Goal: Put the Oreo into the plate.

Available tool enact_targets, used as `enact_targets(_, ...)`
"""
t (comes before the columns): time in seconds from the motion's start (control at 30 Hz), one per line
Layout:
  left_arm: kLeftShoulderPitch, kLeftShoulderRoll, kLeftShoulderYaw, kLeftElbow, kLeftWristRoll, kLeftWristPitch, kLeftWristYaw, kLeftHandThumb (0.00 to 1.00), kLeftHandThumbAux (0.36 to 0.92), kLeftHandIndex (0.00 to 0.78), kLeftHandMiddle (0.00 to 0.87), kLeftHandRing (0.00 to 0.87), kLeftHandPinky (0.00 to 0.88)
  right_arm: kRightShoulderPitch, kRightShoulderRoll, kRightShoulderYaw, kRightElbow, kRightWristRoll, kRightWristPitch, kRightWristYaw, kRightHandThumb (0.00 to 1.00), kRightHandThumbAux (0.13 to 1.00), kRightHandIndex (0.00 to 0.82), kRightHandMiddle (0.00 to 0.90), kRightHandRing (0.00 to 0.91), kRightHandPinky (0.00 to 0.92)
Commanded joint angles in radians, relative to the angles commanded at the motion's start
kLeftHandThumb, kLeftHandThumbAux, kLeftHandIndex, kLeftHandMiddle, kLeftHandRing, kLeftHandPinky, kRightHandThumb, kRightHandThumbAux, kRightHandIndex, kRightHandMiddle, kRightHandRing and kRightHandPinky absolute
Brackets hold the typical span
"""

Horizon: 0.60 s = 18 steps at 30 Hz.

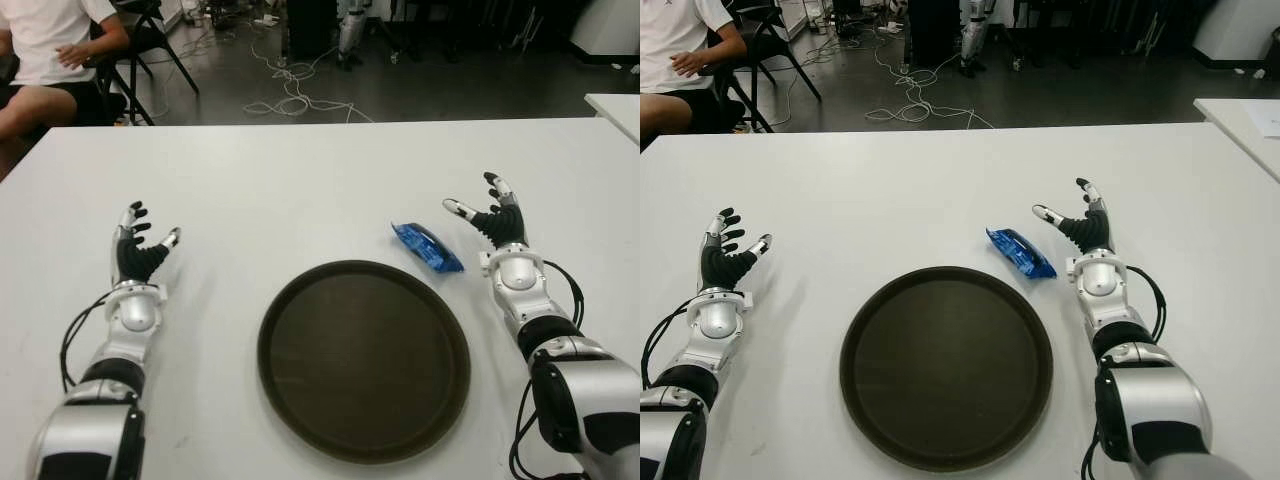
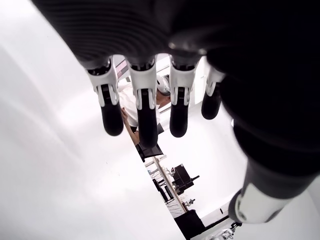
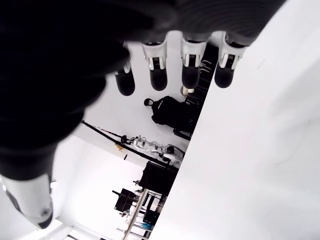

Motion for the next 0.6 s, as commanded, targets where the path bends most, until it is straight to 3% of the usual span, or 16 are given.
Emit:
enact_targets(0.2,0.001,-0.002,0.003,-0.003,-0.005,0.002,-0.002,0.141,0.715,0.097,0.177,0.190,0.175,0.010,-0.003,0.013,-0.004,-0.007,-0.061,0.003,0.000,0.632,0.173,0.105,0.071,0.017)
enact_targets(0.6,0.002,-0.002,0.005,-0.001,-0.010,-0.003,-0.009,0.160,0.712,0.101,0.173,0.179,0.166,0.019,-0.017,0.044,0.000,-0.037,-0.136,-0.005,0.000,0.612,0.166,0.130,0.100,0.043)
